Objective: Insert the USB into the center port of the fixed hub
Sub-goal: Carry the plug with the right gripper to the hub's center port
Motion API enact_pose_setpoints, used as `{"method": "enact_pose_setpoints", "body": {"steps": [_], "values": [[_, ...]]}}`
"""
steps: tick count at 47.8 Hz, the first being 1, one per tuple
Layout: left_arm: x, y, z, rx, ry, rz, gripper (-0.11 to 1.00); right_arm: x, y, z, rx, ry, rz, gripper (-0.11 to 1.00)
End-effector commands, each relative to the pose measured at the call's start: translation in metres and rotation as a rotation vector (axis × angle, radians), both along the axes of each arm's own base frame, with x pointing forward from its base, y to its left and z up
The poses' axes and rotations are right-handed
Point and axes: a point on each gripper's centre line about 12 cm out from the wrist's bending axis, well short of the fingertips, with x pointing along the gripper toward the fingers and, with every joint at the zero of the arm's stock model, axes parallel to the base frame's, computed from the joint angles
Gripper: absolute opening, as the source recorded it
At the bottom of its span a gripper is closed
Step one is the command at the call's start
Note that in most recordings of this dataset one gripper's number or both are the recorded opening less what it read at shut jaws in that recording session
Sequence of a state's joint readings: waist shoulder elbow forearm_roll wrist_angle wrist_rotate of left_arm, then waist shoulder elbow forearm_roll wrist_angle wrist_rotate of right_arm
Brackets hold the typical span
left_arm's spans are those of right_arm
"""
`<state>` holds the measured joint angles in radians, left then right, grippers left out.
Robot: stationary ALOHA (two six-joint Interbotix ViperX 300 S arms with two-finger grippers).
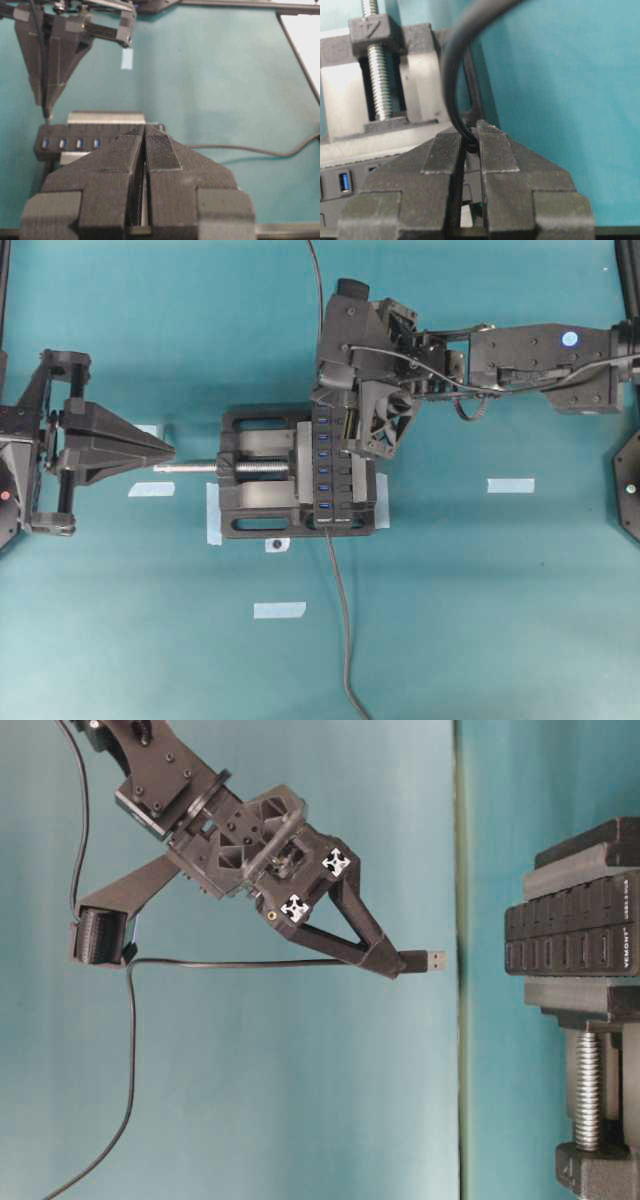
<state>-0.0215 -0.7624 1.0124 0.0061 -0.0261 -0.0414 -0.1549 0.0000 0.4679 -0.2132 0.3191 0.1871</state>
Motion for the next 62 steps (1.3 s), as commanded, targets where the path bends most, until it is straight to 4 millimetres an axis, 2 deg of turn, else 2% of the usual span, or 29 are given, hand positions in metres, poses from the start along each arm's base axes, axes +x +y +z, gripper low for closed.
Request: {"method": "enact_pose_setpoints", "body": {"steps": [1,34,49,62], "values": [[0.001,0.000,0.007,0.000,-0.021,0.000,0.00,0.004,0.004,0.022,0.010,-0.063,-0.004,0.07],[0.001,0.000,0.009,-0.001,-0.031,0.000,0.00,0.004,0.025,0.021,0.052,-0.065,0.009,0.07],[0.000,0.000,0.010,-0.001,-0.032,0.000,0.00,-0.004,0.029,0.002,0.059,-0.045,0.019,0.07],[-0.001,0.000,0.012,-0.002,-0.040,0.002,0.00,0.000,0.033,-0.004,0.083,-0.066,0.023,0.07]]}}
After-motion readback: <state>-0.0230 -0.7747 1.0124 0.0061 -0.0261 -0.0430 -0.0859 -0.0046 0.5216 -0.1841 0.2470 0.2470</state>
